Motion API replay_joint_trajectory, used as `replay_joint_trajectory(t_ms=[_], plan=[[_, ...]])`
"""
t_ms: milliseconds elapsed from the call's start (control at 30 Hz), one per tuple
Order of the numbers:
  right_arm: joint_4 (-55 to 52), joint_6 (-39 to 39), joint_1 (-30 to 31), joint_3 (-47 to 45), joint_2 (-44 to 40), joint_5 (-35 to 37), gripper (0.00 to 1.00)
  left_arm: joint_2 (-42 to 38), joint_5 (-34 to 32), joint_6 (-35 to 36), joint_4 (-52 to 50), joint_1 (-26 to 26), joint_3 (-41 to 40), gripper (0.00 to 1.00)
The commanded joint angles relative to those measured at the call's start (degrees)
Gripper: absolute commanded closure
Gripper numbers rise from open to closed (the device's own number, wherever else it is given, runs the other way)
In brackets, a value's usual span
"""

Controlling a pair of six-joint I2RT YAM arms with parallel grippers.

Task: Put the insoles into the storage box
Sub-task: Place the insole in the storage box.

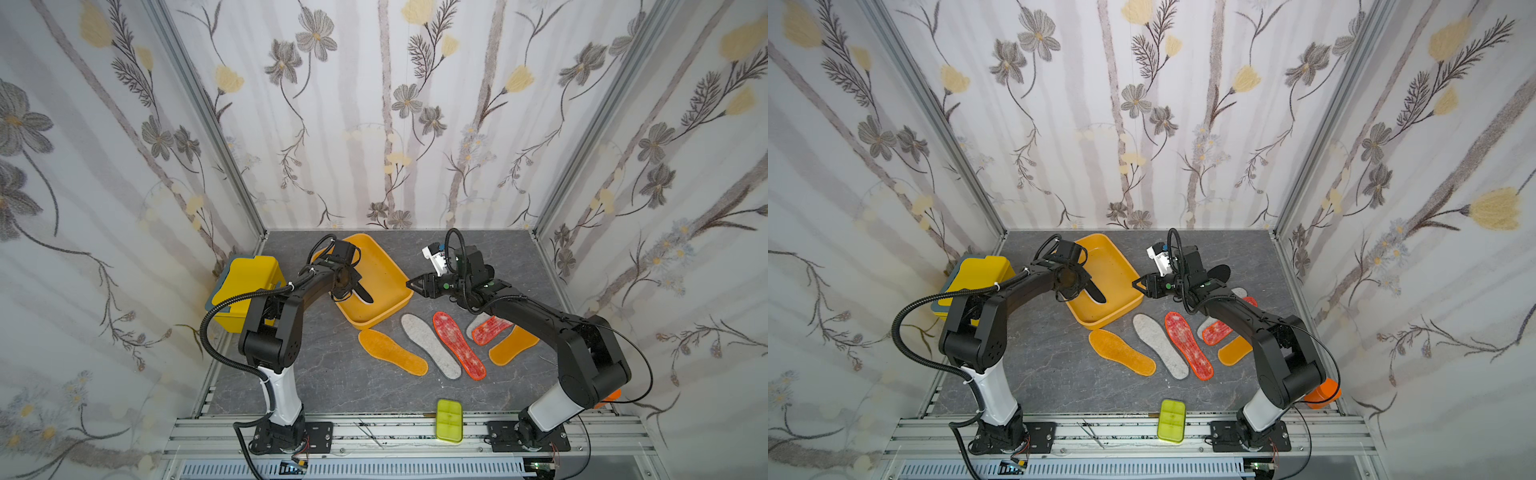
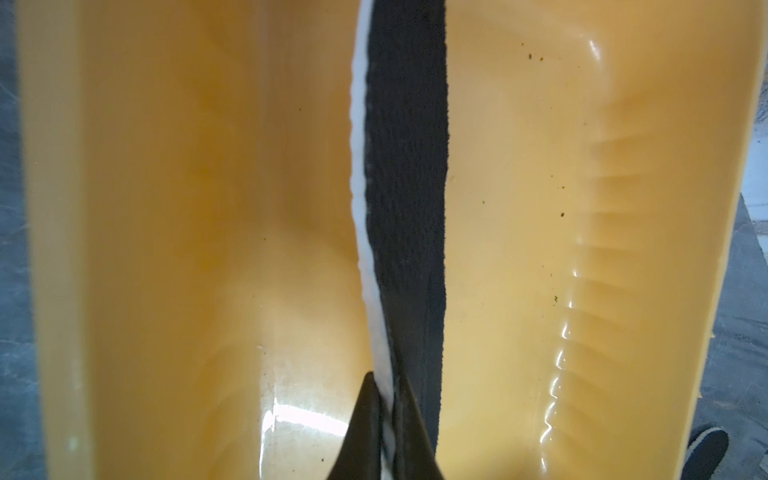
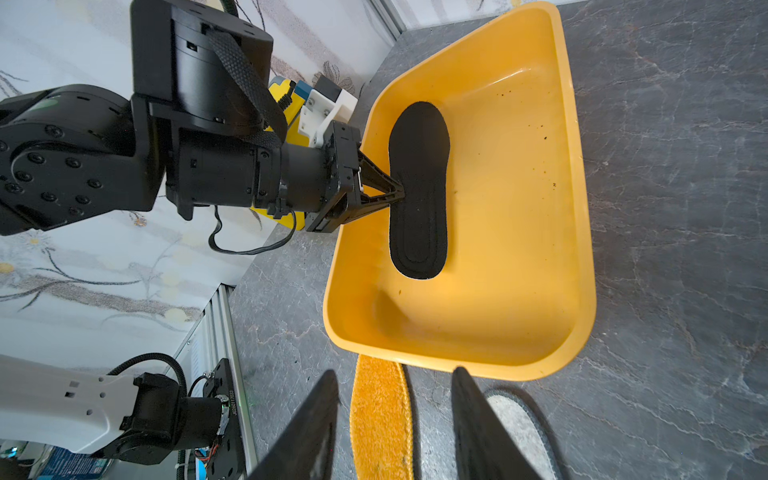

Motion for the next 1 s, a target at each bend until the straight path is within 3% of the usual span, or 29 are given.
replay_joint_trajectory(t_ms=[0, 400, 967], plan=[[1.86, 0.21, -0.14, -0.26, -0.28, -0.77, 0.55, 0.83, -1.17, 0.8, -0.21, 0.03, 0.51, 1.0], [2.23, 0.74, -0.39, -0.26, 0.42, -0.9, 0.55, 3.41, -2.67, 2.06, -3.62, 0.02, 4.3, 1.0], [3.15, 1.12, -0.83, -0.95, 1.16, -1.42, 0.55, 3.67, -2.58, 0.84, -2.82, -0.2, 0.86, 1.0]])
